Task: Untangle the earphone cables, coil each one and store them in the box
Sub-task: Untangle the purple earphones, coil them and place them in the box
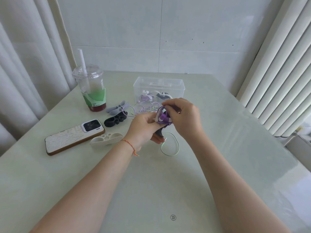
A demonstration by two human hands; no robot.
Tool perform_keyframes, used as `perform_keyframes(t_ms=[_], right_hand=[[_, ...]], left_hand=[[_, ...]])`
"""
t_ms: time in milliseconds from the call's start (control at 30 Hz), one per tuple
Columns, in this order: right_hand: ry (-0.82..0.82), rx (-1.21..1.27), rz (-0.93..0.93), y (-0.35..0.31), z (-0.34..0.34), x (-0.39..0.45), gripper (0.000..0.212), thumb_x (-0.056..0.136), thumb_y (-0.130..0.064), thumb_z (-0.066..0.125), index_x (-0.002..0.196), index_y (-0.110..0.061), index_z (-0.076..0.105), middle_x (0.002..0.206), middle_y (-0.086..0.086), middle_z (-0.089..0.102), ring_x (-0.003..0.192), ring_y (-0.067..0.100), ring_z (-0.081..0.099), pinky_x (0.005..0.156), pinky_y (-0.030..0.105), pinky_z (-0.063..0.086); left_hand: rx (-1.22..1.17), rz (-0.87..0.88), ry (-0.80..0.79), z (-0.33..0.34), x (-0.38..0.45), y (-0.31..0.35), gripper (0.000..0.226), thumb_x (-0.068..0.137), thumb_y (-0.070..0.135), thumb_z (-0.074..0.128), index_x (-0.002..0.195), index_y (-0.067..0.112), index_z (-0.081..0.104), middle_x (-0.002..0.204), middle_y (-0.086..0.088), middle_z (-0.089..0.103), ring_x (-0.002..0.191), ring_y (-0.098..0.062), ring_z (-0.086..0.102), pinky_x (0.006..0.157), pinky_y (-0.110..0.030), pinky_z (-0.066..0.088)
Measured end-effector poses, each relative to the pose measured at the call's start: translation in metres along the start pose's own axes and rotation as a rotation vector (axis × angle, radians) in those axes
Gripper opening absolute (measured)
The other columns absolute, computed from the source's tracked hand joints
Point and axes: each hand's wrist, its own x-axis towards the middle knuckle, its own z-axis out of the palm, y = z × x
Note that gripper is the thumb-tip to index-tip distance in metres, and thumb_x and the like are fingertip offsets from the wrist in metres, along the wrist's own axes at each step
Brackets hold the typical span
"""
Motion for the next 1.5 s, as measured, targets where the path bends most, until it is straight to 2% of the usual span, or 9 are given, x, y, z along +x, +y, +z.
perform_keyframes(t_ms=[167,400,533,700,833,1067,1200,1367,1500], right_hand=[[-0.004,-0.032,-0.033,-0.001,0.001,0.000,0.020,0.084,-0.002,0.063,0.092,-0.015,0.076,0.083,-0.005,0.065,0.075,0.009,0.057,0.067,0.008,0.040],[-0.012,0.005,0.012,-0.001,0.001,0.000,0.022,0.085,-0.001,0.059,0.091,-0.016,0.074,0.086,-0.003,0.068,0.080,0.011,0.061,0.070,0.015,0.047],[0.002,-0.020,0.032,0.004,0.002,0.001,0.021,0.086,-0.001,0.058,0.091,-0.015,0.073,0.088,0.002,0.067,0.075,0.008,0.059,0.067,0.012,0.044],[0.010,-0.019,0.002,0.002,0.003,0.000,0.020,0.086,0.002,0.058,0.090,-0.012,0.073,0.087,0.001,0.064,0.074,0.005,0.057,0.066,0.005,0.040],[0.010,-0.004,-0.016,0.001,0.004,-0.002,0.021,0.085,0.002,0.058,0.090,-0.011,0.073,0.084,-0.003,0.062,0.074,-0.010,0.055,0.065,0.004,0.039],[-0.030,0.094,0.025,-0.004,0.006,-0.003,0.021,0.087,-0.001,0.059,0.092,-0.013,0.075,0.090,0.002,0.070,0.081,0.006,0.064,0.075,0.018,0.050],[-0.068,0.190,0.143,-0.005,0.003,-0.002,0.023,0.089,-0.001,0.057,0.089,-0.017,0.073,0.084,0.000,0.073,0.073,0.018,0.068,0.075,0.035,0.057],[-0.044,0.201,0.183,-0.006,0.001,-0.002,0.022,0.089,-0.002,0.058,0.088,-0.017,0.073,0.083,-0.001,0.073,0.075,0.015,0.069,0.076,0.034,0.057],[-0.057,0.141,0.145,-0.005,0.004,-0.003,0.025,0.088,-0.003,0.056,0.090,-0.021,0.073,0.089,0.001,0.072,0.081,0.019,0.069,0.080,0.040,0.056]], left_hand=[[0.000,0.001,0.020,0.000,0.002,-0.001,0.007,0.089,0.001,0.064,0.093,-0.004,0.067,0.058,-0.013,0.053,0.043,-0.026,0.060,0.045,-0.028,0.051],[-0.045,0.014,-0.036,-0.003,0.003,0.000,0.013,0.093,0.002,0.060,0.087,0.010,0.068,0.060,-0.005,0.056,0.052,-0.027,0.063,0.054,-0.030,0.056],[-0.196,-0.080,-0.131,-0.003,0.002,0.004,0.017,0.093,0.003,0.050,0.092,0.005,0.067,0.077,-0.016,0.057,0.058,-0.032,0.063,0.061,-0.034,0.058],[-0.385,-0.150,-0.155,-0.006,0.002,0.008,0.042,0.095,0.025,0.033,0.091,0.002,0.068,0.090,-0.017,0.064,0.060,-0.037,0.058,0.064,-0.040,0.055],[-0.275,-0.114,-0.149,-0.005,0.004,0.006,0.051,0.087,0.061,0.055,0.087,0.013,0.073,0.082,-0.009,0.063,0.058,-0.030,0.055,0.063,-0.038,0.055],[-0.202,-0.068,0.003,-0.003,0.006,0.000,0.020,0.095,0.028,0.059,0.087,0.012,0.068,0.075,-0.011,0.061,0.053,-0.026,0.056,0.054,-0.032,0.054],[-0.197,-0.041,-0.017,-0.002,0.006,-0.001,0.018,0.097,0.027,0.055,0.091,0.018,0.069,0.080,-0.008,0.061,0.055,-0.023,0.053,0.052,-0.031,0.052],[-0.176,-0.022,-0.060,-0.003,0.006,-0.003,0.022,0.099,0.028,0.053,0.091,0.032,0.073,0.085,-0.014,0.059,0.058,-0.026,0.053,0.053,-0.031,0.052],[-0.167,0.009,-0.125,-0.004,0.006,-0.003,0.008,0.093,0.025,0.062,0.098,0.023,0.068,0.084,-0.008,0.059,0.059,-0.022,0.052,0.056,-0.032,0.052]])
